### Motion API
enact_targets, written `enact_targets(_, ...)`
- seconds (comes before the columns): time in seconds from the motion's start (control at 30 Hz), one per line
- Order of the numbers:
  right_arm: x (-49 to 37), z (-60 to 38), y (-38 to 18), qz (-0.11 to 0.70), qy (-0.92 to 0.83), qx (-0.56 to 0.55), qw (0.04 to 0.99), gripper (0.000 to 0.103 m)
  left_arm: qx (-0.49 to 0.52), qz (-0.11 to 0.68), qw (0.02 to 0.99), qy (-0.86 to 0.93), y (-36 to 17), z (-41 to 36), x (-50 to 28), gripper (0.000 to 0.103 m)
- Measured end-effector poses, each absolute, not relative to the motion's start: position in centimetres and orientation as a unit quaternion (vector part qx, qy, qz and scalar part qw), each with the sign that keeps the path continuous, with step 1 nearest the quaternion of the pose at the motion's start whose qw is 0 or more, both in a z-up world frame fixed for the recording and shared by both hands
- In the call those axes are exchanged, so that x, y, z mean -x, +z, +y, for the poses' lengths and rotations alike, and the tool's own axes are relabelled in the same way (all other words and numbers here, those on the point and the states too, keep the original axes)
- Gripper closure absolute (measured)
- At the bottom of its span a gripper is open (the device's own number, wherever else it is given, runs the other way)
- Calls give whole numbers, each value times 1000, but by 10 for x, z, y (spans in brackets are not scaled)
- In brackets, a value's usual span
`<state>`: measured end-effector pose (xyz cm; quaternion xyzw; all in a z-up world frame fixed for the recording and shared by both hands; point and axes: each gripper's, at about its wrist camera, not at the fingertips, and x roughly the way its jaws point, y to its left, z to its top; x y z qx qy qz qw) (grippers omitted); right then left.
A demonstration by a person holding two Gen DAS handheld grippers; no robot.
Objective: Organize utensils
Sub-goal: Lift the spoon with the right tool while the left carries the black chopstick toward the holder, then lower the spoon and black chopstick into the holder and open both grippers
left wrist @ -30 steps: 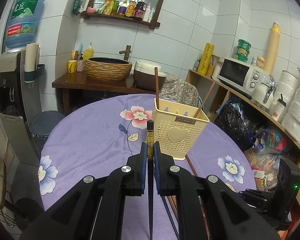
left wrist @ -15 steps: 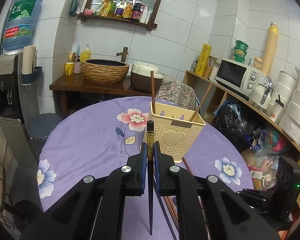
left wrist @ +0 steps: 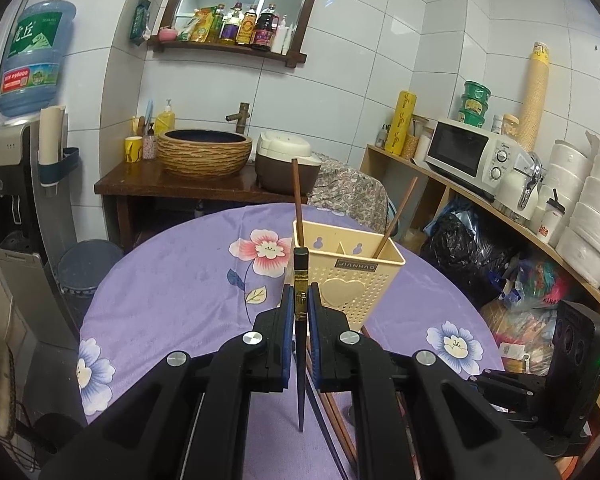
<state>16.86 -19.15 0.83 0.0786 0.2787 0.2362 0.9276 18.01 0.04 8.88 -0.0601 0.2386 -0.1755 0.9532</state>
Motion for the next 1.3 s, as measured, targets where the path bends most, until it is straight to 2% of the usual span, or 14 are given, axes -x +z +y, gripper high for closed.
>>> enact_targets(0.3,-193,-186,51,253,240,-61,935,87,58,223,954,-192,131,-5,-204,94)
enact_targets(0.63,-248,-196,152,200,198,-20,959,87,67,165,962,-207,223,-23,-234,94)
enact_targets(0.77,-273,-203,183,179,164,-8,970,87,67,150,967,-193,242,-36,-256,94)
enact_targets(0.97,-316,-215,171,184,113,-6,976,87,55,148,977,-146,225,-54,-292,94)
enact_targets(1.3,-337,-214,91,240,104,-16,965,87,46,214,966,-136,143,-62,-315,94)
